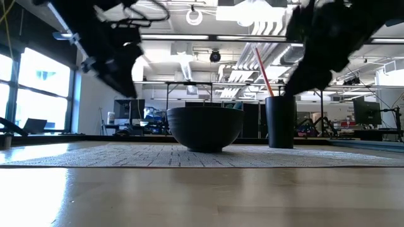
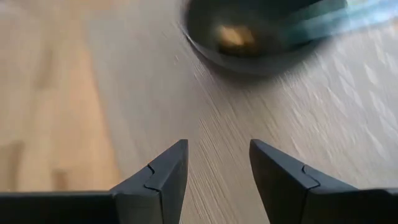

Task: Pick & Place Utensil
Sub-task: Adjust the gray mat

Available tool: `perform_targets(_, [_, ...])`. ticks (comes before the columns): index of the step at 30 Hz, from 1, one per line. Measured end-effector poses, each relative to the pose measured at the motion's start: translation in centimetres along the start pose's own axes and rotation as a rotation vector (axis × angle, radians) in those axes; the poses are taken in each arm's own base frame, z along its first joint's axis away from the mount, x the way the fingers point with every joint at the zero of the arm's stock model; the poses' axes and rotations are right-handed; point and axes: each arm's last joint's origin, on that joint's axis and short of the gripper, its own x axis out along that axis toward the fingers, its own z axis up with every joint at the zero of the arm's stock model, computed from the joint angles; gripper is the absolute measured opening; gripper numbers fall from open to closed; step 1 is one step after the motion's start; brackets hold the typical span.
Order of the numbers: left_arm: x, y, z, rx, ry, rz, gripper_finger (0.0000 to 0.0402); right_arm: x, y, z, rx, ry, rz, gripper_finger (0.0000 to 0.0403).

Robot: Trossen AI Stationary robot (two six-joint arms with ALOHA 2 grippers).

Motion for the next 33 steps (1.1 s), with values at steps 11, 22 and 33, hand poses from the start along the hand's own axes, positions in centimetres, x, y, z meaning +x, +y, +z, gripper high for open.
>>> perform_targets(11, [3.5, 2.1, -6.9, -0.098, 0.056, 0.023, 0.0138, -0.5, -2.3, -2.5, 0.117, 0.206, -0.300, 0.0165])
perform_targets(22, [4.7, 2.7, -8.9, -0.135, 0.026, -0.054, 0.0138, -0.3, -2.0, -1.9, 0.093, 0.157, -0.265, 0.0165])
perform_targets(33, [6.1, 3.7, -8.2, -0.215, 0.092, -0.045, 0.0138, -0.4, -2.1, -1.8, 0.087, 0.125, -0.304, 0.0165])
